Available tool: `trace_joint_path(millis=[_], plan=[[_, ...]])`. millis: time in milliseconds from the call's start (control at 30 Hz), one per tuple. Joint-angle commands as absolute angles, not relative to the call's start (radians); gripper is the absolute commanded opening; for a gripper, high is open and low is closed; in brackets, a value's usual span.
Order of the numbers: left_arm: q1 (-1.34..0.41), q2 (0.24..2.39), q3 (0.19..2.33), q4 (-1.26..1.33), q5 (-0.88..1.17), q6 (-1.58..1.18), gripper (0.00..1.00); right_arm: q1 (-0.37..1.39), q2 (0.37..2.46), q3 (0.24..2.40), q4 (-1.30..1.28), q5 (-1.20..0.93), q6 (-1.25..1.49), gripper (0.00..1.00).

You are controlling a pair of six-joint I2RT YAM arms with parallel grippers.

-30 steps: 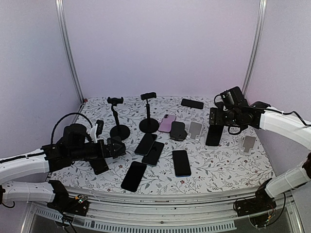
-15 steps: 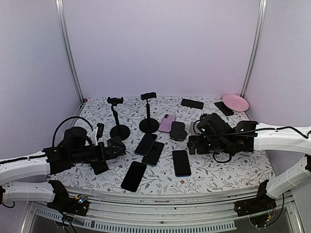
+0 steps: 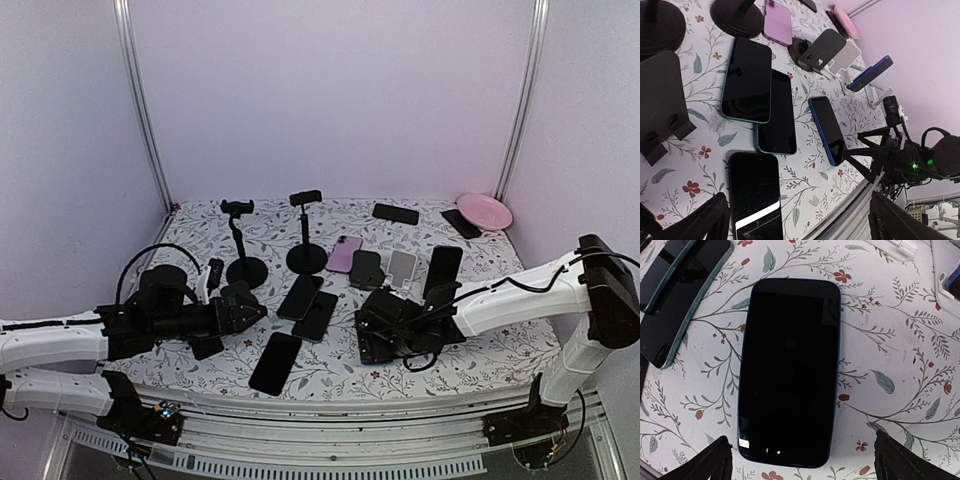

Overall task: Place the phone on the phone stand
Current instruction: Pick up the phone at the center of the board.

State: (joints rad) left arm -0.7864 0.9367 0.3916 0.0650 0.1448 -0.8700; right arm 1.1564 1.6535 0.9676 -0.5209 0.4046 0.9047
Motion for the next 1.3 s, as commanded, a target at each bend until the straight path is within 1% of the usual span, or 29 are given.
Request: trace_joint_path(millis=[0, 300, 533, 633, 733, 967, 1133, 1267], plan=[[-0.807, 0.967, 0.386, 0.117, 0.143, -0.889, 0.97, 1.158, 1.730, 1.003, -0.489, 0.375, 0.921, 0.99], [-0.823, 1.066, 0.422, 0.188, 0.175, -0.910, 0.97, 1.156, 1.829, 1.041, -0.475, 0.369, 0.903, 0.99], [-0.838, 1.152, 0.443, 0.278, 0.202, -0.940, 0.97, 1.155, 1.842, 1.040, -0.469, 0.361, 0.901, 0.91], [-0.843, 1.201, 0.442, 0.339, 0.215, -0.965, 0.97, 1.158, 1.840, 1.033, -0.465, 0.359, 0.899, 0.83], [-0.856, 1.250, 0.439, 0.402, 0.221, -0.998, 0.97, 1.165, 1.833, 1.025, -0.453, 0.354, 0.902, 0.81], [-0.894, 1.351, 0.451, 0.500, 0.199, -1.072, 0.97, 1.198, 1.789, 0.979, -0.354, 0.326, 0.890, 0.69], [-0.921, 1.437, 0.464, 0.545, 0.176, -1.135, 0.96, 1.209, 1.740, 0.909, -0.226, 0.279, 0.867, 0.66], [-0.933, 1.502, 0.476, 0.583, 0.171, -1.177, 0.94, 1.222, 1.695, 0.845, -0.109, 0.258, 0.869, 0.66]])
